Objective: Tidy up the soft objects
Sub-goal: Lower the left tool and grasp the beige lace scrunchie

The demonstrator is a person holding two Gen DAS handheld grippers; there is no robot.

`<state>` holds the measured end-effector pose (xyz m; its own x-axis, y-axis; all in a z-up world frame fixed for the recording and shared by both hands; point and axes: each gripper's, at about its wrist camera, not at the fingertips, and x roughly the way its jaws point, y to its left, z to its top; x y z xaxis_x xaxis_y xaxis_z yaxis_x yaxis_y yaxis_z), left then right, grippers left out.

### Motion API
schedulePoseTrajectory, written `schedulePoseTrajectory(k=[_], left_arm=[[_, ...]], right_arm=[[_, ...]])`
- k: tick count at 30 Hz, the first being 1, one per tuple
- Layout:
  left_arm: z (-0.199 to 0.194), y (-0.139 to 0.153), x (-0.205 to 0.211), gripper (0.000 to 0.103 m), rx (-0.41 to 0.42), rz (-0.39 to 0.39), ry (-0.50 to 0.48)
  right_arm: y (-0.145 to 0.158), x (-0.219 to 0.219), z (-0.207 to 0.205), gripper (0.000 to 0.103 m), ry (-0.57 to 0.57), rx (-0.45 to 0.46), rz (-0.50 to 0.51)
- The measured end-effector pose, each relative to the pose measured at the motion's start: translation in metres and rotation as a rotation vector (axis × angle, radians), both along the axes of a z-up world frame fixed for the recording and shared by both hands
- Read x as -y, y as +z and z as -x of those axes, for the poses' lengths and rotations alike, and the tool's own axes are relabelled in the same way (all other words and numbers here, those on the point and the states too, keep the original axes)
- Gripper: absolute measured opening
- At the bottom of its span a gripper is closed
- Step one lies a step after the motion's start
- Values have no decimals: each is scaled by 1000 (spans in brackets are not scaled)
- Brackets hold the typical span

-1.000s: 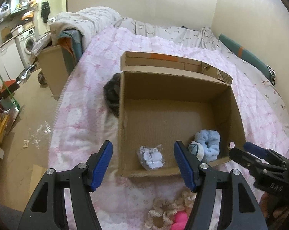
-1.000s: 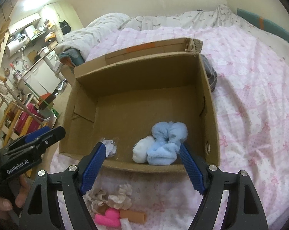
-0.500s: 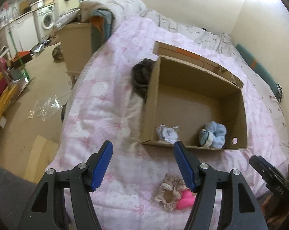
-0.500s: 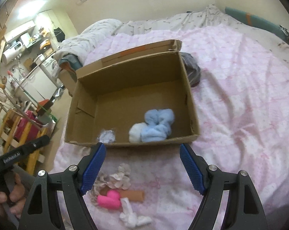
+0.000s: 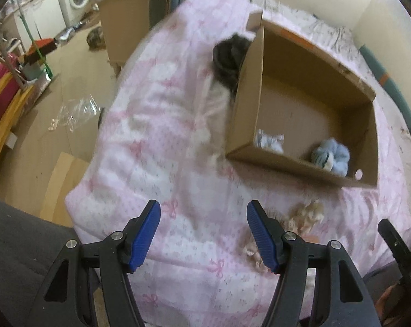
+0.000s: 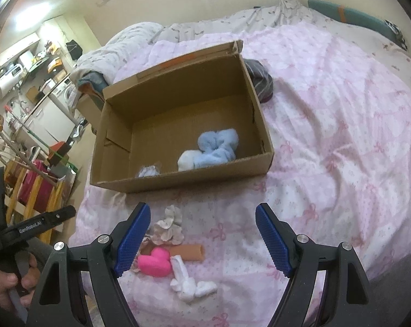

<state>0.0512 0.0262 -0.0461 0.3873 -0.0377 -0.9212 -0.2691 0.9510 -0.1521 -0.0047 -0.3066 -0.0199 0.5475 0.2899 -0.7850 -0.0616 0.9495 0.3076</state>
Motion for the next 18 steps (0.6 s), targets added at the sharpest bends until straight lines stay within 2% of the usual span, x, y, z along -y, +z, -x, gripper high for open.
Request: schedulePoseTrajectory(k=[8, 10, 12, 18], left_arm=[[-8, -41, 34, 59, -157, 80, -143], [-11, -56, 46, 59, -215, 154, -185], [-13, -61, 52, 59, -224, 185, -193], [-21, -71, 71, 59, -230, 195, -240]], right_arm=[[-10, 4, -6, 84, -29, -57, -12], [-13, 5, -8, 84, -34, -73, -18], [-15, 5, -9, 84, -36, -81, -21], [-20, 5, -10, 84, -36, -101, -36]])
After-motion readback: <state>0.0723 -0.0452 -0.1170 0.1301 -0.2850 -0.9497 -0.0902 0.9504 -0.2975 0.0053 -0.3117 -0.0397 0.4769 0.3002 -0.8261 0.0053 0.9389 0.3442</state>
